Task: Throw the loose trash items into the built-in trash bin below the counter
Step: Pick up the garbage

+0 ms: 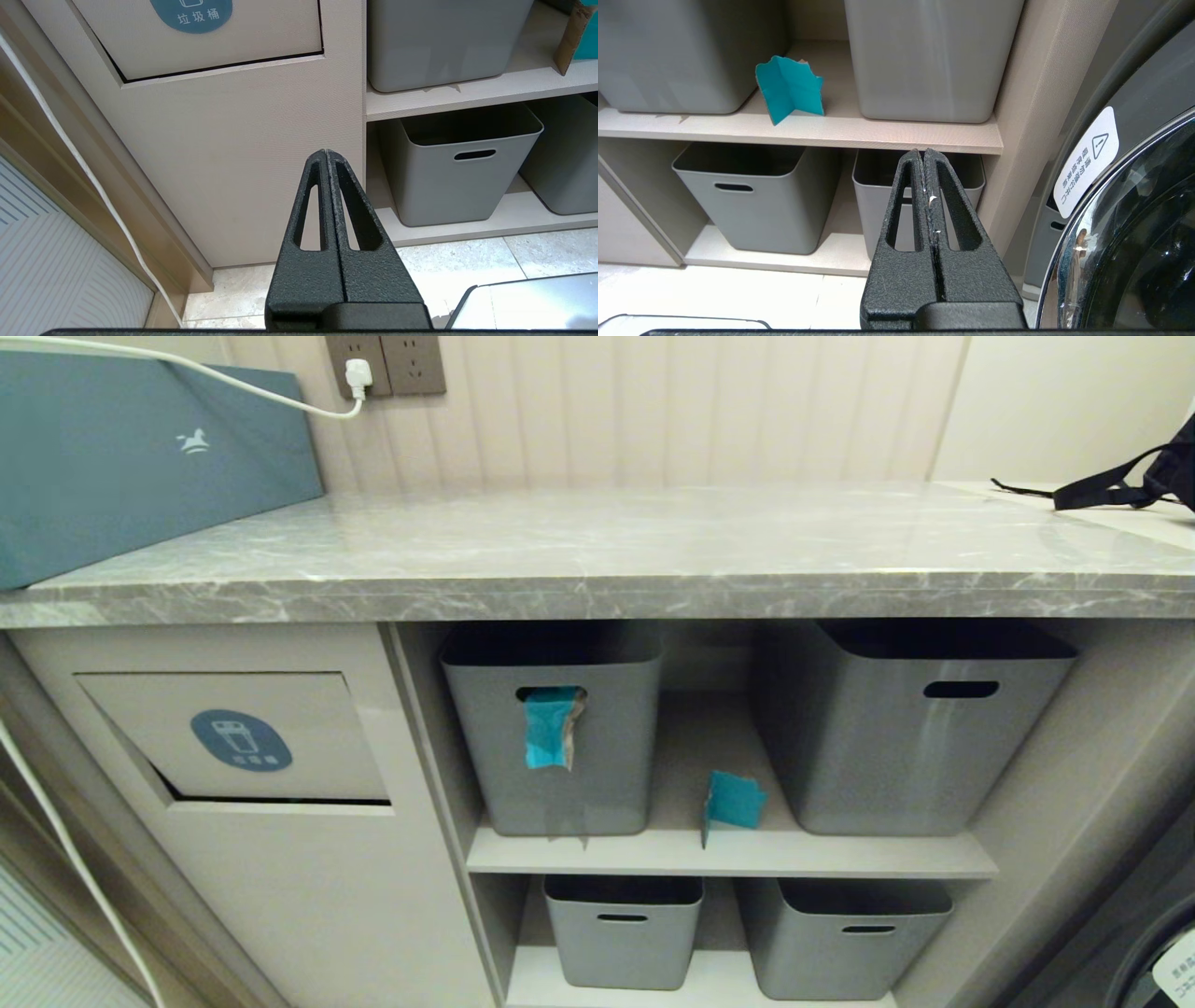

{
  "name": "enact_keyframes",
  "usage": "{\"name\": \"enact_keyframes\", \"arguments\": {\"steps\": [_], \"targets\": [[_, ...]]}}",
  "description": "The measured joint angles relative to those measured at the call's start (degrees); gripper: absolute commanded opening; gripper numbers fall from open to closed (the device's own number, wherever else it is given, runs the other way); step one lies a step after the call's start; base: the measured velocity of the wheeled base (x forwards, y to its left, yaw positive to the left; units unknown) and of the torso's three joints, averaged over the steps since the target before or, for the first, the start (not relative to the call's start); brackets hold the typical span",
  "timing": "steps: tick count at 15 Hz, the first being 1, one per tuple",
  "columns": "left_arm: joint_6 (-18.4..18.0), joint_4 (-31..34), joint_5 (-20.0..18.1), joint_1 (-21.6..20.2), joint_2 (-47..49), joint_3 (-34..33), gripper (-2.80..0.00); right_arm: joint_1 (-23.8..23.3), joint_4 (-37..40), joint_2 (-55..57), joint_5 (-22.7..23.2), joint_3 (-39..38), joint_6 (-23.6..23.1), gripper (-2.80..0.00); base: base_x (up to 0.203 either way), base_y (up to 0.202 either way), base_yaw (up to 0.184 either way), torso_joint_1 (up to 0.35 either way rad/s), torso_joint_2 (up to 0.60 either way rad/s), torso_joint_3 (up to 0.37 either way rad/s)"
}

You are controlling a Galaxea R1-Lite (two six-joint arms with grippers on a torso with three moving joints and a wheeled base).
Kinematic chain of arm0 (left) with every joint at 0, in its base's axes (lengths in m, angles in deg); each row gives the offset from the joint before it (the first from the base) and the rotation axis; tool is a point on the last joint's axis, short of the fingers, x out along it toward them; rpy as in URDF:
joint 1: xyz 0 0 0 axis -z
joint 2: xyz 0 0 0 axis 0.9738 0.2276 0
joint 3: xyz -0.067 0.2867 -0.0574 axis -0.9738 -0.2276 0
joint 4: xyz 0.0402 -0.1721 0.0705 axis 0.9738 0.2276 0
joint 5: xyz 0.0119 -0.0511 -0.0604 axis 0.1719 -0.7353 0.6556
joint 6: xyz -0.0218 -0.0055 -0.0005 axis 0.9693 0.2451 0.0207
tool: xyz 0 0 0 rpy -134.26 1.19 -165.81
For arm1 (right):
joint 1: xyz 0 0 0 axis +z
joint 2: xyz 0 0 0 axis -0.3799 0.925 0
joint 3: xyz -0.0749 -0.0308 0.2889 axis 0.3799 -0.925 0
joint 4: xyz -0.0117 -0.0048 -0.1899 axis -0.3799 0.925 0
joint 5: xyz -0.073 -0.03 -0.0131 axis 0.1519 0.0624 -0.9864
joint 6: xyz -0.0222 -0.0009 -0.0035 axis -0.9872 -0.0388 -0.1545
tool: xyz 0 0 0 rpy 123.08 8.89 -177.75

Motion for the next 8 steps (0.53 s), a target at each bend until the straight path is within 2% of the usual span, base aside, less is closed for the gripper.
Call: {"name": "enact_keyframes", "arguments": {"steps": [2, 4, 6, 8], "targets": [[0.0, 0.0, 0.0, 0.0, 0.0, 0.0, -2.8, 0.0, 0.0, 0.0, 0.0, 0.0, 0.0, -2.8, 0.0, 0.0, 0.0, 0.013, -0.03, -0.013], [0.0, 0.0, 0.0, 0.0, 0.0, 0.0, -2.8, 0.0, 0.0, 0.0, 0.0, 0.0, 0.0, -2.8, 0.0, 0.0, 0.0, 0.069, -0.28, -0.212], [-0.2, 0.1, -0.1, 0.0, 0.0, 0.0, -2.8, 0.0, 0.1, 0.0, 0.0, 0.0, 0.0, -2.8, -0.006, 0.006, -0.121, 0.077, -0.19, -0.288], [-0.4, 0.1, -0.1, 0.0, 0.0, 0.0, -2.8, 0.0, -0.1, 0.0, 0.0, 0.0, 0.0, -2.8, -0.003, 0.006, -0.174, 0.189, -0.55, -0.289]]}}
